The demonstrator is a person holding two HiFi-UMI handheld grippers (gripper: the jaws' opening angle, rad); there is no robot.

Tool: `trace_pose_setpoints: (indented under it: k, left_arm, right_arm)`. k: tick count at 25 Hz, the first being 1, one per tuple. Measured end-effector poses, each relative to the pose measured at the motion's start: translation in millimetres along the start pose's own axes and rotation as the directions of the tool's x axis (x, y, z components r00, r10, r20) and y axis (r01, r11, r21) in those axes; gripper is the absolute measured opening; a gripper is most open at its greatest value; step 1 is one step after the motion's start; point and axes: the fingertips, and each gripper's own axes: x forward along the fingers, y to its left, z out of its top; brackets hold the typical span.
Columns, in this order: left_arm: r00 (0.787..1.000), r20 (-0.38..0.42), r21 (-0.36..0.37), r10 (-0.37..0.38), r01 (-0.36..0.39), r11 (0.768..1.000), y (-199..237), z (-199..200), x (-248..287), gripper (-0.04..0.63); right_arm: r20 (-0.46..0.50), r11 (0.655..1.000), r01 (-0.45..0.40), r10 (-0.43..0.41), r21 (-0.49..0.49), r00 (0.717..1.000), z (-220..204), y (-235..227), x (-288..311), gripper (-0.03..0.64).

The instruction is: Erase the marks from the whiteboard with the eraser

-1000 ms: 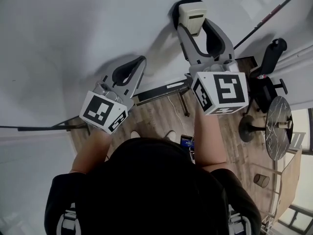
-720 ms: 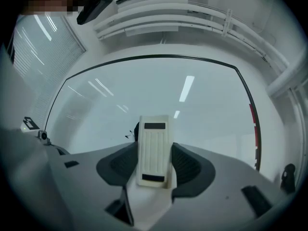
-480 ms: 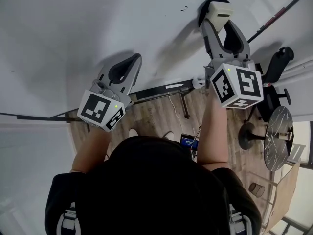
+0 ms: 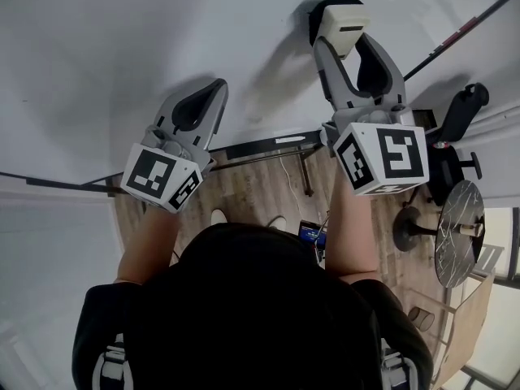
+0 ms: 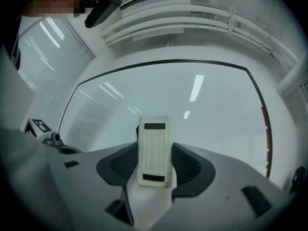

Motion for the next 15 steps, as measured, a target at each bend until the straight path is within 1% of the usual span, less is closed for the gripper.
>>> trace_pose_setpoints:
  k: [3,6,9,15]
  left_arm:
    - [1.0,0.003,0.004,0.005,-0.005,1.0,2.3,2.7,-2.7,0.005]
    - [1.0,0.003,0.002,0.017,-0.017,1.0,5.2,7.0,-6.3,0.005]
    - [1.0,-0.003,-0.002,0.029,-0.029,1.0,6.6,4.3,-8.3,0.005]
    - [0.999,-0.008,0.0,0.032,-0.032,0.999,8.5,2.1,-11.2,0.005]
  right_arm:
    - [-0.003,0.997,-0.053,0.053,-0.047,0.999,1.8,30.5,11.4,0.221]
    - [-0.021,0.991,-0.072,0.07,-0.114,0.997,6.6,48.6,24.0,0.221]
    - [-0.018,0.987,-0.045,0.042,-0.157,0.999,6.2,47.8,31.9,0.221]
    - [-0.01,0.986,-0.007,0.005,-0.166,1.0,7.6,46.2,32.4,0.221]
